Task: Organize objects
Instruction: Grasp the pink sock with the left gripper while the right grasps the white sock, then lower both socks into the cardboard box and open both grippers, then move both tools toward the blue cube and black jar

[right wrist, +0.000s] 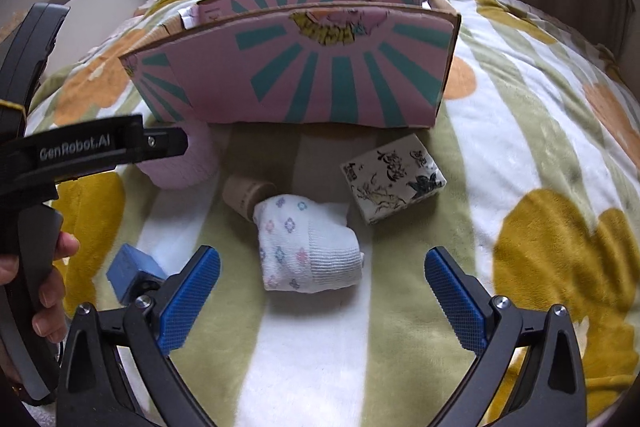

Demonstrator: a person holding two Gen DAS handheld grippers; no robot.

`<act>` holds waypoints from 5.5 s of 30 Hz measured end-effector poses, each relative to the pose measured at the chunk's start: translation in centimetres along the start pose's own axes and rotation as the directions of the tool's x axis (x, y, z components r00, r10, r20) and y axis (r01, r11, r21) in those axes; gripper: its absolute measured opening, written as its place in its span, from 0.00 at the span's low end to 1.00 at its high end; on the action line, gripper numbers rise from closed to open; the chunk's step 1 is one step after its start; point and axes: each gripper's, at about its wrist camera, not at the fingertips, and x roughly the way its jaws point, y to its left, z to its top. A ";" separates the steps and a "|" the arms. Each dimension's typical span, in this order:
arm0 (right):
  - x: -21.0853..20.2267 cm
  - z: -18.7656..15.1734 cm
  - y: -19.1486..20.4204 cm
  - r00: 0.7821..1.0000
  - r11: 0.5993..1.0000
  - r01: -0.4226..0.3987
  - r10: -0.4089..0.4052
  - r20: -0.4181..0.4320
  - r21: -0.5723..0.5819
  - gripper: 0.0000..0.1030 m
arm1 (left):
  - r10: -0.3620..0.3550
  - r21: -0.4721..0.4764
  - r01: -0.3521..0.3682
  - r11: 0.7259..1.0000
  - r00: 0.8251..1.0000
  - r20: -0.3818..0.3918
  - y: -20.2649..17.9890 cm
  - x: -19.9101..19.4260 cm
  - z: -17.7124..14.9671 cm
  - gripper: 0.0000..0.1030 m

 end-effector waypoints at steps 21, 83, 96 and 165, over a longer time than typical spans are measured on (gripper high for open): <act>3.0 -0.6 0.7 0.998 0.998 -0.024 0.027 -0.061 0.049 0.63 | 0.004 -0.052 -0.008 0.999 0.997 -0.076 0.1 4.2 0.6 0.69; -3.1 22.4 0.8 0.995 0.998 -0.056 0.059 0.078 -0.033 0.47 | -0.113 0.182 0.092 0.979 0.988 0.109 -0.2 -5.5 17.0 0.40; 4.2 24.0 1.2 0.992 0.993 -0.113 0.114 -0.049 0.029 0.47 | -0.107 0.168 0.104 0.980 0.994 0.006 0.2 0.8 18.2 0.40; -6.6 1.0 3.6 0.947 0.827 -0.314 0.311 -0.085 -0.466 0.88 | -0.204 0.776 0.226 0.589 0.971 -0.129 2.0 -9.1 -5.3 1.00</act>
